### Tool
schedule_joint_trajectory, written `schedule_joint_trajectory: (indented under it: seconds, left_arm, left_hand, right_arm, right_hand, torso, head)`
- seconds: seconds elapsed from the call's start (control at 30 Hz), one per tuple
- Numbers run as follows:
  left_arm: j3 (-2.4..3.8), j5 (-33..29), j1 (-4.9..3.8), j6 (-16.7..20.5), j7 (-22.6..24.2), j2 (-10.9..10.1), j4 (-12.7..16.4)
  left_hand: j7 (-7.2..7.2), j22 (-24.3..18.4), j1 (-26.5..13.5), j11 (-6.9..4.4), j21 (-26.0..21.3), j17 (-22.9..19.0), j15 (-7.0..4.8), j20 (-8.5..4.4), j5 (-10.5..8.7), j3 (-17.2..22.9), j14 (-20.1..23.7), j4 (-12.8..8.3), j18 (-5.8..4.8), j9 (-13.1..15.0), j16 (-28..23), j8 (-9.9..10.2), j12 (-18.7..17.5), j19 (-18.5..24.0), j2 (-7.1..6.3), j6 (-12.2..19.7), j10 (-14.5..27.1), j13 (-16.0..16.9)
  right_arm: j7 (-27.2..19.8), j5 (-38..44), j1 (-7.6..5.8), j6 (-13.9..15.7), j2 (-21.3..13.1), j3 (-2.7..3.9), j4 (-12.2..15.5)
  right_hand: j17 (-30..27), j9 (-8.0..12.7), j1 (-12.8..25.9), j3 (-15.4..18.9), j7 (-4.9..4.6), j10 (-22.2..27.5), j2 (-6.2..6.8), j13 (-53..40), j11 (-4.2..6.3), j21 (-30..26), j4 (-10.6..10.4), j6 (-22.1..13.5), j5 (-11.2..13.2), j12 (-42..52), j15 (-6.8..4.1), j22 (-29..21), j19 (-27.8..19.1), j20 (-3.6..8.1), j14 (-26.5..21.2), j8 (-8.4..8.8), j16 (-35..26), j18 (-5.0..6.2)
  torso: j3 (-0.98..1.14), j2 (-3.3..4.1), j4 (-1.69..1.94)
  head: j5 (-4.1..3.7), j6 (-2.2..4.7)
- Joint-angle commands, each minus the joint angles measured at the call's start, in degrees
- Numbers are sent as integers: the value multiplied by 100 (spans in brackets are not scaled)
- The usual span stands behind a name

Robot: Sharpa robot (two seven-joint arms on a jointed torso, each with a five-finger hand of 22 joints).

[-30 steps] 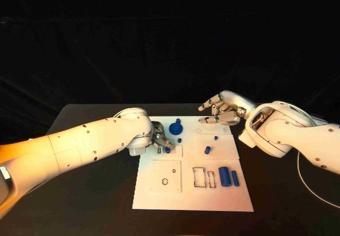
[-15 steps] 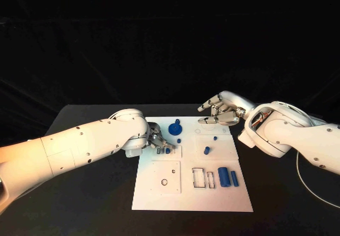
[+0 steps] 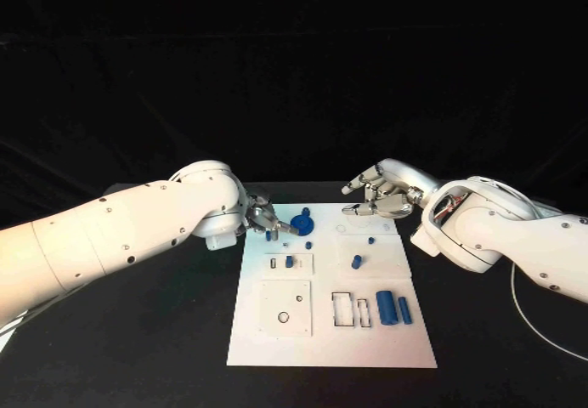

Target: Assemble the parts on the task board

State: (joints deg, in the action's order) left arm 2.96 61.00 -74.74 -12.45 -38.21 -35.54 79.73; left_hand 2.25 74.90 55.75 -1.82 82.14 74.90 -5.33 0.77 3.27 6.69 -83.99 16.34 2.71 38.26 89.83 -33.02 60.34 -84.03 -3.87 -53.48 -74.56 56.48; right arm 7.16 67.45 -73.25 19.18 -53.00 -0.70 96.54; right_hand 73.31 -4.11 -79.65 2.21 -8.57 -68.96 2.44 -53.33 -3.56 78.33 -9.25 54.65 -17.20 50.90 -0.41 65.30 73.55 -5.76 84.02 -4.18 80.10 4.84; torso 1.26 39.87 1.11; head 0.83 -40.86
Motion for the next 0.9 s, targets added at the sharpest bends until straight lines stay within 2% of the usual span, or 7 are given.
schedule_joint_trajectory:
  seconds: [0.03, 0.07, 0.2, 0.43, 0.63, 0.77, 0.9]
  left_arm:
    - [17, -89, -169, -349, -18, 42, -236]
    - [19, -93, -213, -408, -13, 78, -345]
    - [4, -100, -299, -542, 5, 235, -736]
    - [-123, -105, -347, -721, 59, 624, -1559]
    - [-245, -121, -289, -822, 105, 868, -2044]
    - [-274, -141, -215, -845, 160, 979, -2241]
    - [-287, -153, -155, -865, 199, 1066, -2370]
  left_hand:
    - [69, 524, 140, 66, -48, 1510, 71, 74, -7, -116, -601, -5, 3, -101, 17, 134, -125, -6, 47, 93, 105, -144]
    - [91, 518, 201, 87, -57, 1510, 90, 95, -3, -171, -601, -3, 6, -149, 17, 188, -139, -3, 72, 108, 121, -168]
    - [115, 513, 289, 109, -68, 1510, 111, 122, 1, -251, -601, -3, 9, -216, 17, 257, -162, -1, 116, 115, 145, -209]
    - [122, 542, 415, 120, -51, 1510, 125, 144, 5, -357, -601, -4, 4, -280, 17, 295, -145, -20, 177, 60, 149, -215]
    - [106, 571, 460, 108, -30, 1510, 119, 145, 5, -429, -601, 3, -3, -293, 17, 275, -94, -39, 210, -10, 119, -178]
    - [96, 589, 475, 101, -15, 1510, 114, 143, 5, -459, -601, 7, -7, -295, 17, 260, -71, -50, 234, -42, 104, -161]
    - [90, 593, 481, 96, -13, 1510, 110, 141, 5, -480, -601, 11, -8, -295, 17, 250, -60, -53, 252, -60, 97, -156]
  right_arm:
    - [-9, 10, 4, -72, 13, -1, -14]
    - [-7, 10, 4, -72, 15, -2, -18]
    - [-7, 9, 4, -67, 25, -2, -32]
    - [-13, 9, 5, -72, 57, -3, -48]
    - [-17, 9, 7, -78, 75, -3, -52]
    - [-13, 9, 8, -89, 87, -3, -57]
    - [-10, 9, 9, -97, 96, -4, -63]
  right_hand:
    - [-5, -5, 24, 30, 2, 27, -27, 5, 11, -35, 7, 53, -19, -25, -37, -8, -21, 19, 247, -35, -34, 59]
    - [-5, -5, 24, 30, 2, 27, -27, 5, 11, -35, 7, 53, -19, -25, -37, -8, -21, 19, 247, -35, -34, 59]
    - [-5, -5, 24, 30, 2, 27, -27, 5, 11, -35, 7, 53, -19, -25, -37, -8, -21, 19, 247, -35, -34, 59]
    - [4, -4, 29, 41, 3, 22, -29, 4, 12, -36, -2, 52, -16, -19, -37, -7, -18, 19, 249, -34, -30, 58]
    - [5, -4, 28, 41, 4, 21, -31, 4, 12, -36, -3, 52, -17, -18, -37, -6, -18, 19, 249, -34, -30, 58]
    - [3, -4, 23, 39, 4, 22, -37, 7, 13, -35, -3, 52, -19, -20, -38, -4, -16, 19, 249, -34, -31, 58]
    - [2, -4, 21, 38, 4, 22, -39, 9, 13, -35, -4, 53, -20, -21, -38, -3, -15, 19, 249, -34, -32, 57]
  torso:
    - [2, -3, 19]
    - [0, -4, 17]
    - [-6, 1, 15]
    - [-16, 26, -3]
    - [-23, 35, 2]
    - [-29, 39, -9]
    - [-22, 29, -9]
  head:
    - [-13, 14]
    - [-11, 18]
    - [-6, 25]
    - [20, 39]
    - [35, 40]
    - [51, 22]
    - [39, 13]
